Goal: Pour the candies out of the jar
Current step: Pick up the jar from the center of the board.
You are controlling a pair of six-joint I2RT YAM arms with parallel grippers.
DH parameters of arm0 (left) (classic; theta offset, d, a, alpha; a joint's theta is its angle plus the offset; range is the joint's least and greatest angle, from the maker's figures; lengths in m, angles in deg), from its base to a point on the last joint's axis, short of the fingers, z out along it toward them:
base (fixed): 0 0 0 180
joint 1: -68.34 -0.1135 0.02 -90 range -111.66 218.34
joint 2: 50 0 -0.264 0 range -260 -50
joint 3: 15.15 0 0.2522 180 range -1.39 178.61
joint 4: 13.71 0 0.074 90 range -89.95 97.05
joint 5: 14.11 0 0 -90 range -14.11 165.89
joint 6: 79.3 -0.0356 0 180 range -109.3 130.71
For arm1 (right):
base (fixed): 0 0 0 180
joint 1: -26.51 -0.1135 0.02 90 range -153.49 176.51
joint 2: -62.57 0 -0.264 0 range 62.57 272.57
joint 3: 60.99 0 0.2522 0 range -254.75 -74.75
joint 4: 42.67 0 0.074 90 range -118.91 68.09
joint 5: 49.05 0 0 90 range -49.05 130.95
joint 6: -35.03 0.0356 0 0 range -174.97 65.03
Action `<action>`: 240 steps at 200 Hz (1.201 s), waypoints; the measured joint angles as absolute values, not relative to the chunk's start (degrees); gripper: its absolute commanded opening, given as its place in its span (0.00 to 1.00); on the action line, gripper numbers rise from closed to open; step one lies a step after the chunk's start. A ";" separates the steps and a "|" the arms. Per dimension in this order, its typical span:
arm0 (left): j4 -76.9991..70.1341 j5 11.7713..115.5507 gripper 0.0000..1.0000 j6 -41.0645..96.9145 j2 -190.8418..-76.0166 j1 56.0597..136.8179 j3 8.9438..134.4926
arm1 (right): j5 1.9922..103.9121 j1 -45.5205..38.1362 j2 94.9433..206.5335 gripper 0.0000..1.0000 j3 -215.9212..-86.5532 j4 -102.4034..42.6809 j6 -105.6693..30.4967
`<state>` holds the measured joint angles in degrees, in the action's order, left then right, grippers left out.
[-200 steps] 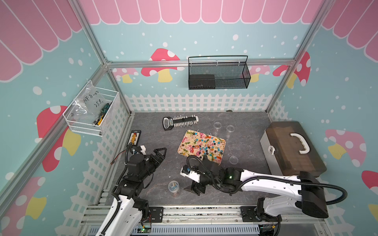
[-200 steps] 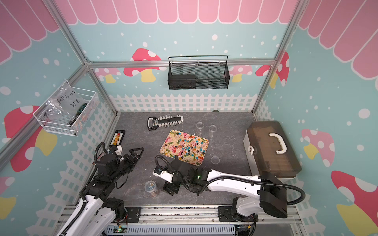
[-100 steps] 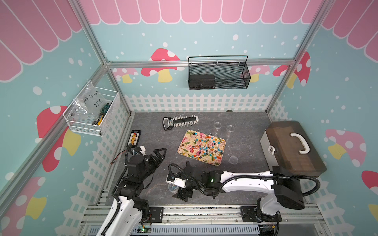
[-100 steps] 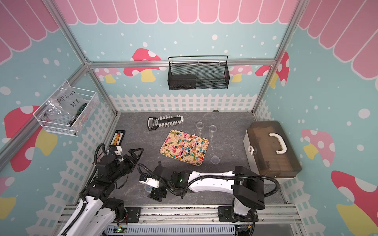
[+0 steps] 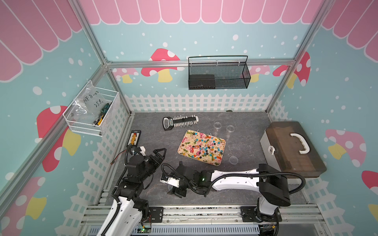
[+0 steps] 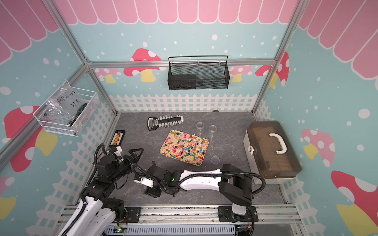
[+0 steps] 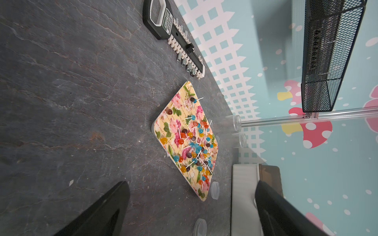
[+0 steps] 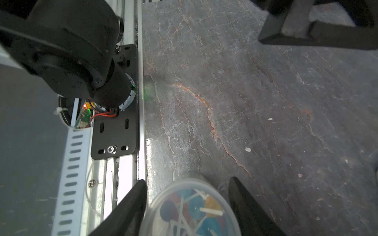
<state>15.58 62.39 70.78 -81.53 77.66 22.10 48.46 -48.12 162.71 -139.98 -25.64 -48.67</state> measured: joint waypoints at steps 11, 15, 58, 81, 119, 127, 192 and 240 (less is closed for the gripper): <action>15.56 62.39 0.99 70.80 -81.53 77.66 22.10 | 48.29 -48.12 162.67 0.49 -139.96 -25.71 -48.45; 15.56 62.39 1.00 70.78 -81.55 77.66 22.10 | 48.33 -48.12 162.62 0.48 -139.96 -25.71 -48.51; 15.69 62.37 0.99 70.06 -81.57 77.60 22.45 | 49.69 -45.32 159.32 0.42 -138.43 -23.37 -48.01; 16.15 62.35 0.99 67.41 -82.12 77.44 25.09 | 51.54 -40.47 154.60 0.40 -139.06 -19.54 -48.45; 17.79 60.01 0.99 55.98 -84.30 77.42 33.46 | 56.59 -29.13 150.58 0.40 -152.48 -6.36 -51.40; 17.74 58.44 0.99 53.16 -84.83 77.42 35.15 | 58.19 -26.57 150.49 0.40 -156.68 -3.55 -52.23; 13.17 39.97 0.99 31.52 -86.51 81.18 44.39 | 75.43 -14.44 150.56 0.39 -179.21 12.48 -54.89; 11.69 36.38 0.99 20.03 -89.94 92.46 46.80 | 86.01 -12.89 151.04 0.38 -182.56 16.58 -54.00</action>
<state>11.69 36.38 20.03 -89.94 92.46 46.80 86.01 -12.89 151.04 -182.56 16.58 -54.00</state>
